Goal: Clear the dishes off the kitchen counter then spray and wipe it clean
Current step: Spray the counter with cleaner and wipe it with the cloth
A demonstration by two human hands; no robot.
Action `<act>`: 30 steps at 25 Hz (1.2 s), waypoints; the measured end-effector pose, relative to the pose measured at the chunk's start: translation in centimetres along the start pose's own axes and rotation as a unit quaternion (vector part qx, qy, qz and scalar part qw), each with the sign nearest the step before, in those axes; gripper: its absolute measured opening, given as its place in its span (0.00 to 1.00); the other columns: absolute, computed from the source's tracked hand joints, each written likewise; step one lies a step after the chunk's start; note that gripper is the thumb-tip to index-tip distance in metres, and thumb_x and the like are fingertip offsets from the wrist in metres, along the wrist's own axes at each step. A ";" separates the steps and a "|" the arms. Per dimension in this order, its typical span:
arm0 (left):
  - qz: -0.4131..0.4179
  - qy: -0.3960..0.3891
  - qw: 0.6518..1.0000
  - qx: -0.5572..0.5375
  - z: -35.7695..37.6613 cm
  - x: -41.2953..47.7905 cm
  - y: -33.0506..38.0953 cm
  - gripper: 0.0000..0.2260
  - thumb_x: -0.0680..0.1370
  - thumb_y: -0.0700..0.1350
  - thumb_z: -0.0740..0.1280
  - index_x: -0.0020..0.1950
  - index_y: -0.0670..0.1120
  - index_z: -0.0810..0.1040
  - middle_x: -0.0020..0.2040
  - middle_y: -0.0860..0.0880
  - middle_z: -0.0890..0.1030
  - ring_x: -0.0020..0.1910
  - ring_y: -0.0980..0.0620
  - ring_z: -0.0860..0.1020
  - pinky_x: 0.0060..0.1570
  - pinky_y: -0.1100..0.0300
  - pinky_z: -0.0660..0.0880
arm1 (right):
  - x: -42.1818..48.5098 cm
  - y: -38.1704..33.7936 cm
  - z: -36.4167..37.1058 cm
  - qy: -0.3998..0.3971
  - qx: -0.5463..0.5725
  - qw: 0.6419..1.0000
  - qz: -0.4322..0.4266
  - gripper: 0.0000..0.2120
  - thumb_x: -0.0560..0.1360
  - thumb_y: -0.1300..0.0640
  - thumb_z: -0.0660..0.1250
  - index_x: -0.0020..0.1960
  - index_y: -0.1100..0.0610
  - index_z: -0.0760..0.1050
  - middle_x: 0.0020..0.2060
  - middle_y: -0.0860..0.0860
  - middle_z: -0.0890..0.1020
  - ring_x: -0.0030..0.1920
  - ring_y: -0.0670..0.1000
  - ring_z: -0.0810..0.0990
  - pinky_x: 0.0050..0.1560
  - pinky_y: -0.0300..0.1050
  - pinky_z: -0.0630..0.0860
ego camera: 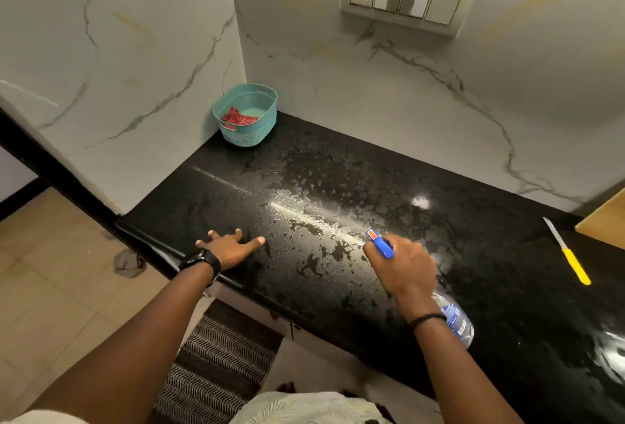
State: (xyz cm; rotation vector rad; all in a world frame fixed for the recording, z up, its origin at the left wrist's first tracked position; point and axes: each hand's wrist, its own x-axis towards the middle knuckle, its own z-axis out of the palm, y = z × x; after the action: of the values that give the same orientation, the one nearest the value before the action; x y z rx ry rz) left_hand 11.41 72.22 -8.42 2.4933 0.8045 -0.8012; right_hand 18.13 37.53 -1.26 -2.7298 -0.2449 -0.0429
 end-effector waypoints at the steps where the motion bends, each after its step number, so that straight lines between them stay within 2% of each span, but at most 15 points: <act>1: 0.008 -0.005 1.000 -0.003 0.8 -0.7 1.4 0.51 0.67 0.81 0.44 0.83 0.51 0.56 0.81 0.40 0.58 0.81 0.35 0.45 0.76 0.32 0.43 | 0.6 0.5 -0.6 0.007 0.017 1.000 0.016 0.21 0.74 0.39 0.64 0.32 0.55 0.71 0.26 0.47 0.75 0.28 0.50 0.73 0.28 0.43 0.62; 4: 0.031 -0.011 0.999 0.025 3.7 -3.4 6.4 0.44 0.75 0.78 0.47 0.83 0.52 0.53 0.81 0.35 0.53 0.80 0.32 0.44 0.76 0.33 0.41 | 2.7 1.9 -2.4 0.006 0.073 0.997 0.024 0.23 0.74 0.42 0.63 0.29 0.58 0.70 0.25 0.50 0.75 0.28 0.54 0.74 0.28 0.45 0.66; 5: 0.017 -0.011 0.999 0.031 4.6 -3.8 7.6 0.45 0.74 0.78 0.46 0.83 0.53 0.51 0.81 0.32 0.50 0.80 0.30 0.43 0.75 0.33 0.41 | 3.3 2.4 -2.9 0.017 0.097 0.995 0.026 0.23 0.74 0.42 0.63 0.29 0.59 0.70 0.24 0.50 0.75 0.27 0.54 0.75 0.28 0.46 0.68; 7: -0.018 0.001 1.000 0.020 5.6 -3.8 8.7 0.53 0.66 0.84 0.41 0.83 0.55 0.49 0.81 0.31 0.47 0.79 0.28 0.43 0.76 0.32 0.42 | 4.6 3.9 -3.8 0.044 0.143 0.988 0.038 0.22 0.74 0.42 0.63 0.29 0.57 0.72 0.25 0.50 0.75 0.28 0.55 0.76 0.30 0.49 0.73; 8: -0.025 0.005 1.000 0.010 5.6 -4.3 8.9 0.52 0.66 0.84 0.41 0.83 0.55 0.50 0.81 0.32 0.48 0.79 0.28 0.43 0.76 0.33 0.43 | 5.2 4.8 -4.1 0.054 0.157 0.985 0.046 0.22 0.74 0.41 0.62 0.30 0.56 0.73 0.25 0.50 0.76 0.28 0.55 0.76 0.32 0.50 0.75; 9: -0.025 0.007 1.000 0.002 5.4 -5.1 9.1 0.48 0.70 0.81 0.44 0.83 0.55 0.52 0.81 0.33 0.49 0.80 0.30 0.44 0.77 0.35 0.43 | 5.8 5.6 -4.4 0.058 0.167 0.983 0.052 0.22 0.74 0.40 0.62 0.30 0.56 0.74 0.25 0.50 0.77 0.29 0.55 0.77 0.33 0.51 0.76; 11: -0.023 0.021 0.999 -0.019 5.6 -6.1 8.9 0.38 0.79 0.73 0.49 0.83 0.53 0.56 0.81 0.34 0.51 0.81 0.33 0.47 0.78 0.40 0.45 | 7.1 7.0 -5.2 0.067 0.182 0.980 0.043 0.24 0.72 0.38 0.60 0.29 0.57 0.74 0.24 0.51 0.76 0.27 0.56 0.77 0.32 0.50 0.76; 14: -0.045 0.036 0.998 -0.033 6.6 -7.4 8.7 0.36 0.79 0.72 0.50 0.83 0.54 0.56 0.82 0.35 0.49 0.80 0.31 0.48 0.77 0.40 0.49 | 9.2 8.1 -5.9 0.102 0.172 0.980 0.011 0.22 0.73 0.42 0.59 0.29 0.57 0.71 0.24 0.51 0.75 0.27 0.57 0.75 0.32 0.47 0.72; 16: -0.058 0.039 0.997 -0.033 8.1 -7.9 9.3 0.37 0.79 0.72 0.51 0.83 0.54 0.55 0.82 0.36 0.49 0.80 0.30 0.48 0.77 0.40 0.51 | 9.8 9.6 -5.5 0.074 0.140 0.987 0.006 0.23 0.75 0.40 0.60 0.31 0.56 0.72 0.26 0.50 0.76 0.29 0.57 0.77 0.32 0.46 0.72; 19: -0.073 0.046 0.996 -0.024 9.5 -9.0 10.1 0.36 0.80 0.70 0.50 0.83 0.52 0.53 0.82 0.36 0.49 0.80 0.31 0.49 0.77 0.41 0.51 | 8.7 12.6 -3.9 -0.007 -0.016 0.998 -0.064 0.26 0.76 0.34 0.57 0.33 0.53 0.74 0.30 0.49 0.78 0.30 0.54 0.76 0.32 0.44 0.72; 22: -0.073 0.038 0.996 -0.020 8.7 -9.2 10.3 0.35 0.82 0.69 0.47 0.83 0.50 0.56 0.82 0.36 0.53 0.80 0.34 0.50 0.78 0.42 0.50 | 6.1 13.7 -2.8 -0.048 -0.115 0.980 -0.154 0.24 0.78 0.32 0.59 0.42 0.52 0.79 0.37 0.50 0.82 0.37 0.54 0.81 0.35 0.44 0.66; 24: -0.064 0.020 0.997 -0.035 7.6 -8.9 10.7 0.33 0.83 0.67 0.46 0.82 0.48 0.61 0.81 0.41 0.60 0.81 0.39 0.54 0.78 0.44 0.52 | 4.6 13.9 -2.3 -0.065 -0.137 0.969 -0.197 0.23 0.77 0.32 0.59 0.45 0.50 0.79 0.38 0.48 0.83 0.39 0.53 0.81 0.37 0.44 0.67; 26: -0.078 0.016 0.994 -0.072 6.6 -8.4 10.8 0.35 0.82 0.68 0.47 0.80 0.47 0.65 0.80 0.43 0.64 0.79 0.41 0.60 0.77 0.45 0.57 | 4.1 13.6 -2.2 -0.082 -0.135 0.959 -0.237 0.23 0.76 0.33 0.59 0.42 0.52 0.79 0.34 0.47 0.80 0.34 0.52 0.79 0.34 0.43 0.68; 28: -0.119 0.015 0.985 -0.128 5.9 -8.1 10.5 0.39 0.79 0.72 0.50 0.79 0.46 0.67 0.78 0.43 0.67 0.76 0.41 0.66 0.75 0.46 0.62 | 3.7 12.5 -2.2 -0.085 -0.108 0.949 -0.283 0.22 0.73 0.35 0.60 0.36 0.53 0.76 0.27 0.47 0.75 0.28 0.51 0.75 0.28 0.41 0.61; 30: -0.132 0.001 0.979 -0.154 5.3 -8.1 10.3 0.42 0.77 0.75 0.50 0.79 0.46 0.66 0.79 0.43 0.66 0.76 0.41 0.67 0.75 0.45 0.62 | 2.6 10.7 -1.9 -0.059 -0.080 0.938 -0.333 0.19 0.70 0.37 0.64 0.33 0.51 0.72 0.24 0.46 0.74 0.24 0.51 0.72 0.26 0.37 0.51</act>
State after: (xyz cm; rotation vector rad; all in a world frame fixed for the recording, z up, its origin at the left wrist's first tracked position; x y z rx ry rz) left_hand 10.38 58.48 -5.37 2.1418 1.1819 -0.6983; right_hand 22.65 27.49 -3.46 -2.6717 -1.2359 -0.0896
